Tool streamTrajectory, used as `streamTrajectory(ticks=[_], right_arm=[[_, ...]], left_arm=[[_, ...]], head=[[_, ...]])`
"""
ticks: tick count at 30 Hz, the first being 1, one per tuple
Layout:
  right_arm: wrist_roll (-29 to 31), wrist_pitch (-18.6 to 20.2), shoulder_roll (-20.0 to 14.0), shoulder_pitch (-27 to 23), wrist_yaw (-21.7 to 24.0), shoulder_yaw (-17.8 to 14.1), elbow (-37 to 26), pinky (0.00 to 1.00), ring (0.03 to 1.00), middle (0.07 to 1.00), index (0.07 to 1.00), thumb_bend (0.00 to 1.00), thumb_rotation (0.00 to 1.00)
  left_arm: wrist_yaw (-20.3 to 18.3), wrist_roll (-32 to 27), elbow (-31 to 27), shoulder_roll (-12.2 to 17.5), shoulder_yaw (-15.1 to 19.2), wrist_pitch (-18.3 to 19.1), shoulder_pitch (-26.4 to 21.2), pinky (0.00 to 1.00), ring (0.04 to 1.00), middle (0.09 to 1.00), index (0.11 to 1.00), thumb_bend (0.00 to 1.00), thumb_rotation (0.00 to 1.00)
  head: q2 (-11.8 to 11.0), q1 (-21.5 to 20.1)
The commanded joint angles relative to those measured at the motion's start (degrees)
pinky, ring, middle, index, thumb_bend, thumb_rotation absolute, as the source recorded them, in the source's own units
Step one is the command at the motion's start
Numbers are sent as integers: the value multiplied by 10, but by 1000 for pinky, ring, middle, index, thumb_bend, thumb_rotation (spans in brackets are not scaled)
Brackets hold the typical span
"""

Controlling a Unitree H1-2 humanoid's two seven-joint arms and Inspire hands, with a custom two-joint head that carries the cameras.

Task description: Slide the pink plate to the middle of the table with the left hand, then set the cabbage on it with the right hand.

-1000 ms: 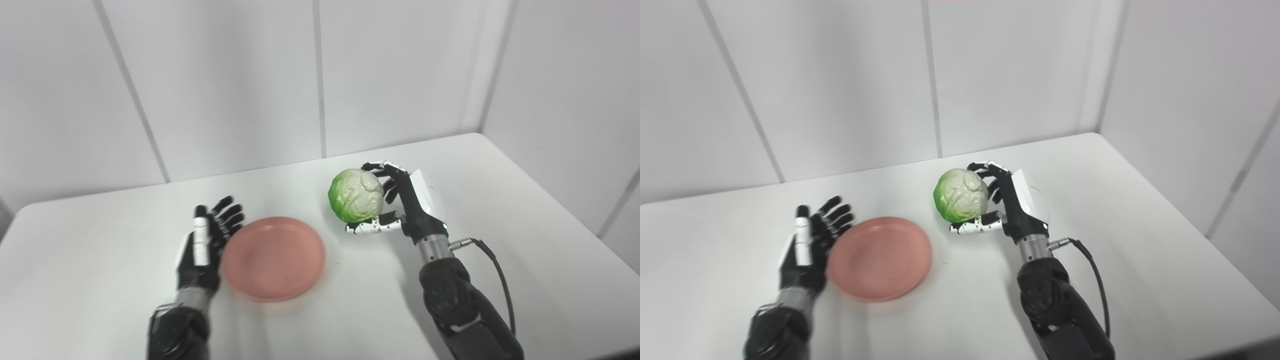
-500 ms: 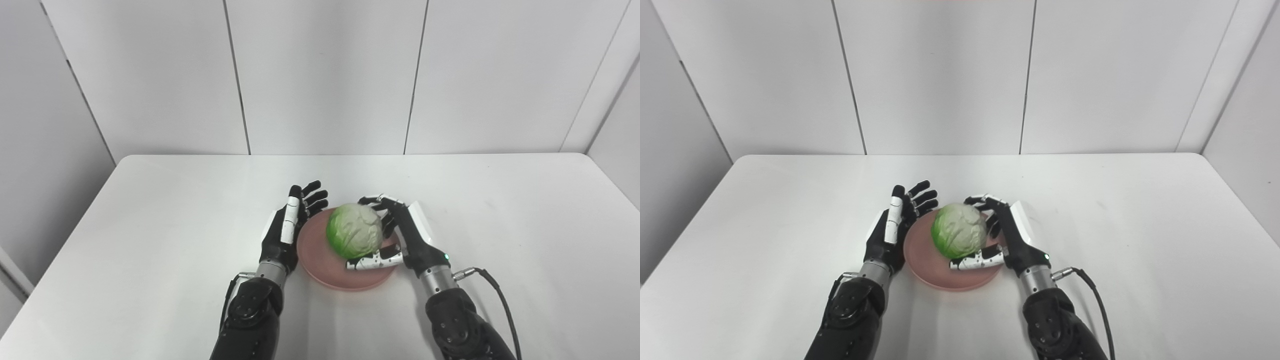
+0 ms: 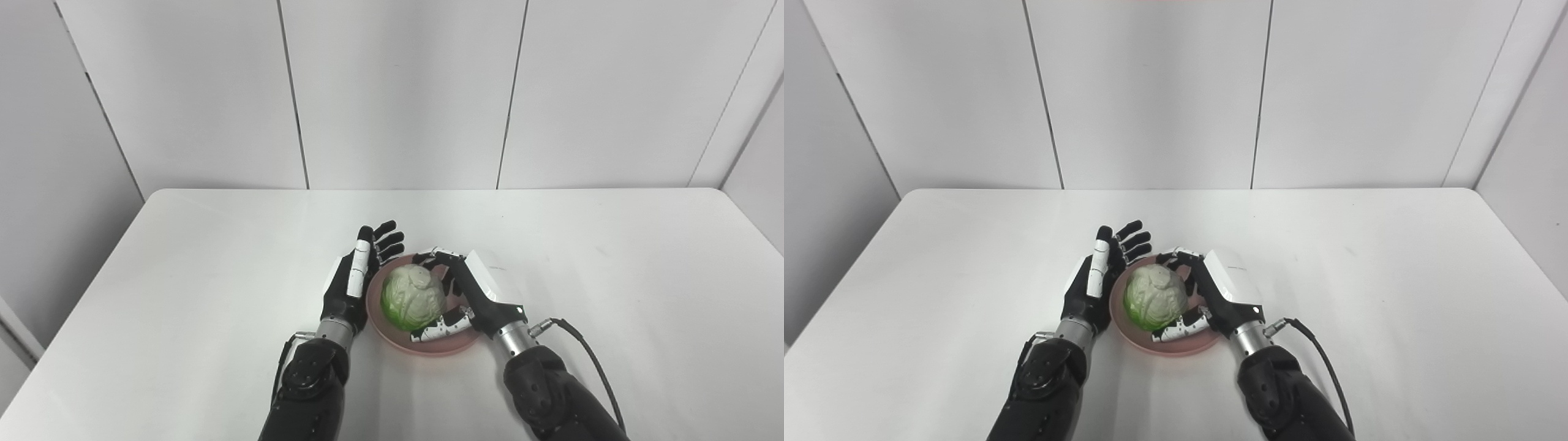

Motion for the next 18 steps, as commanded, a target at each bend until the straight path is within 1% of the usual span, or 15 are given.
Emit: streamTrajectory(ticks=[1, 2, 3, 4, 6, 8, 9, 11, 12, 13, 15, 18], right_arm=[[-21, -18, -8, -20, -23, 2, -8, 401, 507, 473, 518, 524, 3], [-29, -16, -9, -20, -27, 4, -11, 435, 543, 479, 515, 525, 5], [-37, -13, -11, -19, -30, 5, -16, 440, 548, 480, 515, 525, 5], [-45, -11, -13, -18, -33, 6, -21, 493, 602, 597, 624, 613, 87], [-56, -7, -16, -16, -37, 7, -31, 593, 698, 747, 751, 690, 214], [-57, -7, -18, -13, -30, 4, -43, 670, 772, 821, 808, 702, 304], [-53, -7, -19, -12, -23, 2, -48, 724, 822, 864, 845, 707, 363], [-43, -10, -23, -10, -7, 0, -58, 834, 910, 937, 918, 726, 438], [-35, -11, -25, -9, 2, -1, -64, 844, 917, 943, 924, 729, 442], [-27, -12, -26, -8, 11, -3, -68, 894, 952, 973, 951, 753, 467], [-10, -11, -29, -3, 29, -8, -76, 940, 984, 993, 972, 781, 496], [5, -14, -33, 3, 44, -13, -83, 964, 999, 1000, 994, 820, 515]], left_arm=[[-4, 3, 14, 1, -4, -6, 14, 828, 841, 832, 817, 838, 1000], [-5, 2, 15, 2, -4, -6, 14, 830, 843, 833, 817, 839, 1000], [-7, -2, 15, 2, -2, -6, 14, 830, 844, 833, 817, 839, 1000], [-9, -6, 16, 2, 0, -6, 13, 829, 845, 830, 814, 837, 1000], [-12, -10, 17, 2, 2, -6, 13, 830, 850, 827, 815, 831, 1000], [-14, -8, 16, 4, -1, -7, 13, 831, 852, 828, 816, 833, 1000], [-14, -7, 15, 5, -2, -6, 14, 834, 854, 831, 821, 835, 1000], [-13, -7, 14, 5, -1, -3, 14, 832, 850, 830, 820, 838, 1000], [-13, -9, 13, 4, 0, -1, 14, 830, 849, 829, 820, 838, 1000], [-13, -10, 14, 4, 1, -1, 14, 827, 845, 827, 818, 840, 1000], [-14, -9, 16, 5, 2, -5, 13, 824, 842, 826, 816, 838, 1000], [-11, -8, 16, 6, 2, -6, 13, 819, 837, 825, 815, 842, 1000]], head=[[0, 0], [0, -2], [1, -5], [1, -5], [1, -8], [2, -10], [3, -11], [2, -12], [2, -12], [2, -12], [2, -12], [3, -12]])
